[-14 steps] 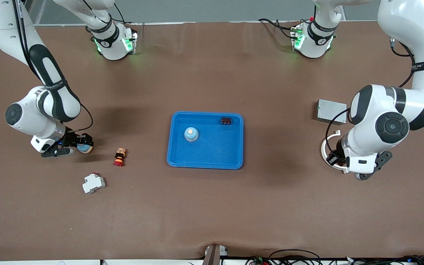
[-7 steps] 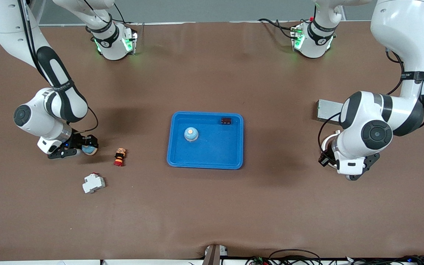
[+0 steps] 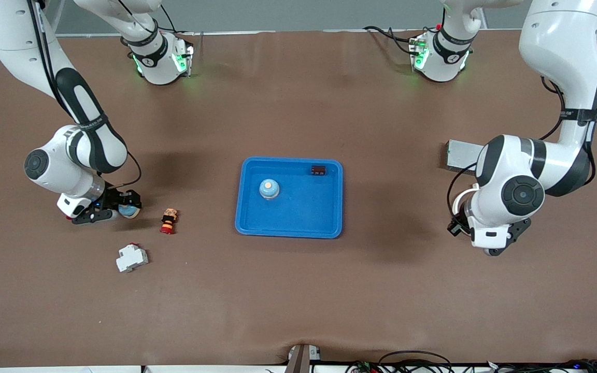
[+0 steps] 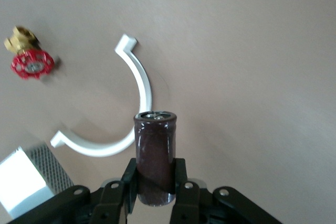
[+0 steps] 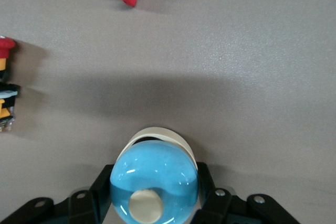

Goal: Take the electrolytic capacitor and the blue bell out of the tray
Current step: 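Release the capacitor with the left gripper while the right gripper releases the bell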

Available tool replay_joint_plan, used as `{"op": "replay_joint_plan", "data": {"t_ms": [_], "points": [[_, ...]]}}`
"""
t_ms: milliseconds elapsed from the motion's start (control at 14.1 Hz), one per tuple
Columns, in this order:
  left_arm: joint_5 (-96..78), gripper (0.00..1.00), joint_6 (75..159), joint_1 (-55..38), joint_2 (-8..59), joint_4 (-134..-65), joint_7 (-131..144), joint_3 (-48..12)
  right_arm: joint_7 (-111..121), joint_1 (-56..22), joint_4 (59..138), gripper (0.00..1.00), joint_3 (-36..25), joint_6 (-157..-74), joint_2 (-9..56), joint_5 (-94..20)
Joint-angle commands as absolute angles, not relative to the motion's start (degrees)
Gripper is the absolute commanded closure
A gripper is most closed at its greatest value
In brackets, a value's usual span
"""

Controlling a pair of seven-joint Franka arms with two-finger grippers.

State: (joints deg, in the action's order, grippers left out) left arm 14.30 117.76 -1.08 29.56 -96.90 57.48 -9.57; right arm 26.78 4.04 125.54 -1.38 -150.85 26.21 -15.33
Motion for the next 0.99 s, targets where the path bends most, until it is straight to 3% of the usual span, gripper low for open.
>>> {"op": "replay_joint_plan", "data": {"t_ms": [0,212,424,566,636,707,778,919], "points": [[18.7,1.00,123.2,3.1,29.6,-102.0,56.6,-9.8,28.1,3.7,124.5,0.00,-1.7,-151.2,27.1,-16.5],[22.4,1.00,127.4,5.3,30.0,-106.2,56.3,-9.7,27.6,3.8,123.1,0.00,-1.8,-148.9,26.0,-16.5],[26.4,1.00,129.9,8.4,30.2,-109.3,56.3,-9.8,21.1,3.1,117.5,0.00,-1.9,-134.2,22.6,-15.7],[26.6,1.00,131.7,8.6,31.1,-110.4,56.3,-9.7,9.1,0.4,111.5,0.00,-1.7,-125.0,21.0,-8.8],[26.6,0.83,131.7,8.8,31.5,-110.2,56.3,-9.8,1.3,-2.1,108.7,0.00,-1.4,-120.7,20.7,-6.0],[26.6,0.50,131.7,9.1,31.6,-110.1,56.3,-9.8,-5.9,-5.5,106.7,0.00,-1.4,-117.9,20.6,-5.0],[26.6,0.01,131.3,9.1,31.0,-110.0,56.3,-9.8,-11.5,-8.3,106.4,0.00,-1.4,-117.5,20.1,-5.0],[26.4,0.00,130.3,9.0,29.1,-109.9,56.8,-10.0,-20.3,-12.4,106.2,0.00,-1.2,-118.0,19.9,-6.1]]}}
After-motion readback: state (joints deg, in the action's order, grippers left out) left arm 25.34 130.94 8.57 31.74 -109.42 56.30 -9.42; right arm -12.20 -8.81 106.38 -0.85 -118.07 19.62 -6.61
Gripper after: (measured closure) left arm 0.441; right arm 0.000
